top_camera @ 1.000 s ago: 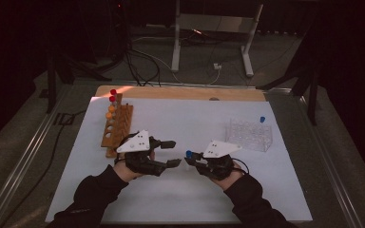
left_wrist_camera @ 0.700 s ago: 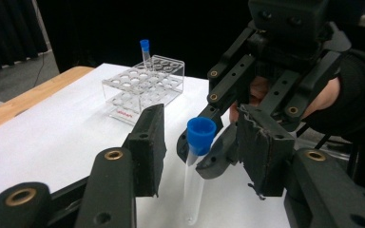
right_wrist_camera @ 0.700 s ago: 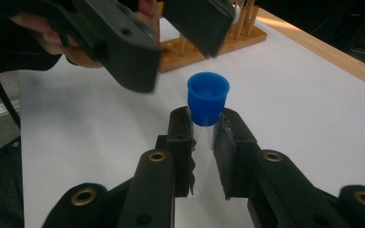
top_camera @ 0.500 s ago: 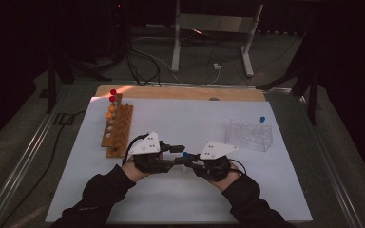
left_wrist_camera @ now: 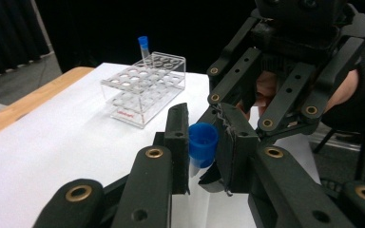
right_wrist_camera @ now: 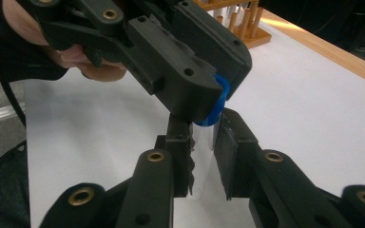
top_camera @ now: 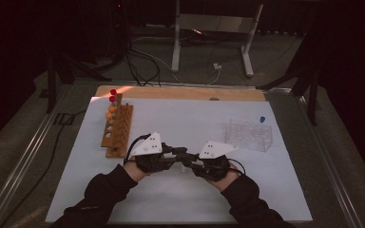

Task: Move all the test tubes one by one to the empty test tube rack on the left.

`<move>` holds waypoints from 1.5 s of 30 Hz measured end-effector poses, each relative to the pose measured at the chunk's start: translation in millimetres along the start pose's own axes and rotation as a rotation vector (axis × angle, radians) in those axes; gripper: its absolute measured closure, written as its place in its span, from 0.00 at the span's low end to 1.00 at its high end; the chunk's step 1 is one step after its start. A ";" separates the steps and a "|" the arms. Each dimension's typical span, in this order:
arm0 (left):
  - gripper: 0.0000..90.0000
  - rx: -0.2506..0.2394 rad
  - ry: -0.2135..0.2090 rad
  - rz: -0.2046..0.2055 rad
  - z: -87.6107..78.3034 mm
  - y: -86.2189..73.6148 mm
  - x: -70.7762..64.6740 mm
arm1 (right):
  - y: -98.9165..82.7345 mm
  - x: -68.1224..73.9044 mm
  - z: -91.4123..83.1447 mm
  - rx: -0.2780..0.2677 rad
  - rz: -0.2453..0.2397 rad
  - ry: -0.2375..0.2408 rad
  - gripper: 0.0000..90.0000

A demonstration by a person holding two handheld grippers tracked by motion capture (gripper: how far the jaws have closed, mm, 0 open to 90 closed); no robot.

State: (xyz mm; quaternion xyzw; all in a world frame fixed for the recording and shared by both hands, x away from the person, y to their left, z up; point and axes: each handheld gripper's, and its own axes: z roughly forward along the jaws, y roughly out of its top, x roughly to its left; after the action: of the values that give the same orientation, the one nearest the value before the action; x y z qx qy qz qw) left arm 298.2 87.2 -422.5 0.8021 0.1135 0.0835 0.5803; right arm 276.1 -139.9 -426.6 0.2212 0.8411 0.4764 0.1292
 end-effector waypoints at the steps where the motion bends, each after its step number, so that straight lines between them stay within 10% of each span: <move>1: 0.86 -0.001 0.006 0.001 -1.7 1.2 0.8 | 0.1 -0.5 0.2 0.002 0.006 -0.002 0.73; 24: 0.86 -0.027 0.306 -0.040 -105.0 25.1 56.8 | -0.5 -11.2 -26.0 -0.119 0.081 -0.036 0.03; 45: 0.86 -0.012 0.540 -0.124 -166.3 2.4 98.4 | -1.2 -7.7 -26.4 -0.123 0.053 -0.048 0.02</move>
State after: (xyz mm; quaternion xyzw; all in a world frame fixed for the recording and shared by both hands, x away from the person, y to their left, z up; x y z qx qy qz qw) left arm 348.7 265.6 -367.9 0.7390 0.3123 0.2592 0.5377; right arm 271.2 -163.9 -414.1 0.2466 0.8007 0.5250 0.1500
